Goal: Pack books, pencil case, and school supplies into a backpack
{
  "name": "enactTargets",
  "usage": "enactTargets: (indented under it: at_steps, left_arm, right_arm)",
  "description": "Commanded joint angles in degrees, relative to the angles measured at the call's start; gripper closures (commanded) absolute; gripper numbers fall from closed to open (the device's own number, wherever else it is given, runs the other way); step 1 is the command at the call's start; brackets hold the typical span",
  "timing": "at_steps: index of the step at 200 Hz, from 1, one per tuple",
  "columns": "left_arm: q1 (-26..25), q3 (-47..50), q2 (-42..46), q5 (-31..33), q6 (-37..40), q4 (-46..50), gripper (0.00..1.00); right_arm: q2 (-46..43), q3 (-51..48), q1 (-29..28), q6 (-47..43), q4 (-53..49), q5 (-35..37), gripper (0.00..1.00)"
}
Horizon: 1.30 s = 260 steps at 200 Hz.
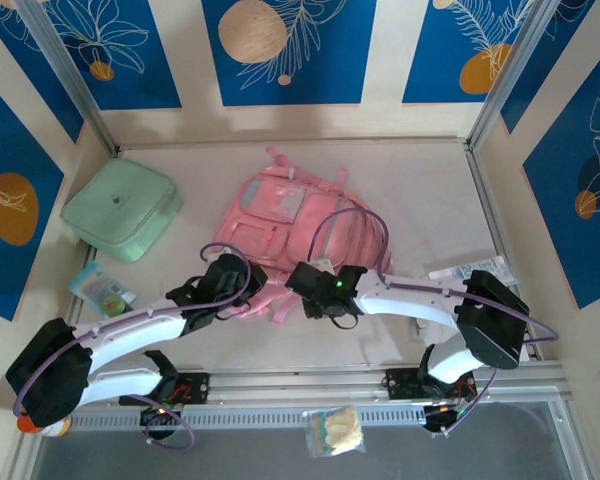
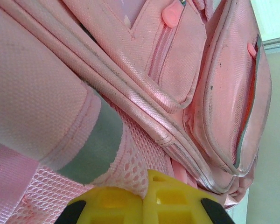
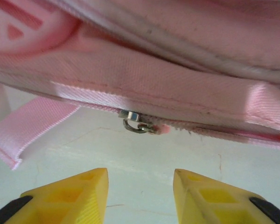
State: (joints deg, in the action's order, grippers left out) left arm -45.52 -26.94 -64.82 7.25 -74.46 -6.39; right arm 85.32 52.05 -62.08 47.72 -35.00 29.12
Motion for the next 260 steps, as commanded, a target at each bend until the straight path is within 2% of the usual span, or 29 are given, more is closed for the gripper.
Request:
enactTargets:
  at_steps: [1,37,67,127,145,179,207,229,260]
  left_arm:
    - [-0.3,-2.6,2.1,1.4,2.0,-1.8,1.0]
    - [-0.3,-2.8,2.2,1.9,2.2,-1.1,1.0]
    - [-0.2,-2.8,1.8,1.8,2.2,-1.2,1.0]
    - [-0.3,-2.4,1.1,2.0,1.7,-2.0,1.0]
    - [-0.3,-2.5,0.8,1.7,1.7,-2.3,1.0]
    - [-0.2,-2.7,0.4,1.5,1.6,-2.3,1.0]
    - [-0.3,-2.8,0.2,1.5,1.6,-2.7,1.0]
    - [-0.3,-2.8,0.2,1.6,1.7,-2.3,1.0]
    - [-0.2,-2.8,0.2,1.8,1.6,-2.5,1.0]
  right_arm:
    - [-1.2,-3.0,1.4,-3.5,6.4,-2.6,0.57]
    - [-3.7,-8.0,3.5,-6.0,15.1,-1.8,0.53]
    - [-7.1,-13.1,4.5,-11.1,26.7,-3.7,0.49]
    - [-6.8,-14.2,5.8,-16.3,35.0,-9.0,0.48]
    - [-5.8,-13.6,5.7,-17.0,35.5,-7.7,0.49]
    - [-5.7,-14.0,4.2,-18.0,37.7,-6.0,0.53]
    - [-4.3,-12.8,4.2,-16.3,35.0,-0.6,0.6]
    - [-4.8,-14.6,3.6,-17.8,38.5,-0.4,0.63]
    - [-3.9,-12.4,3.6,-13.2,32.5,5.8,0.72]
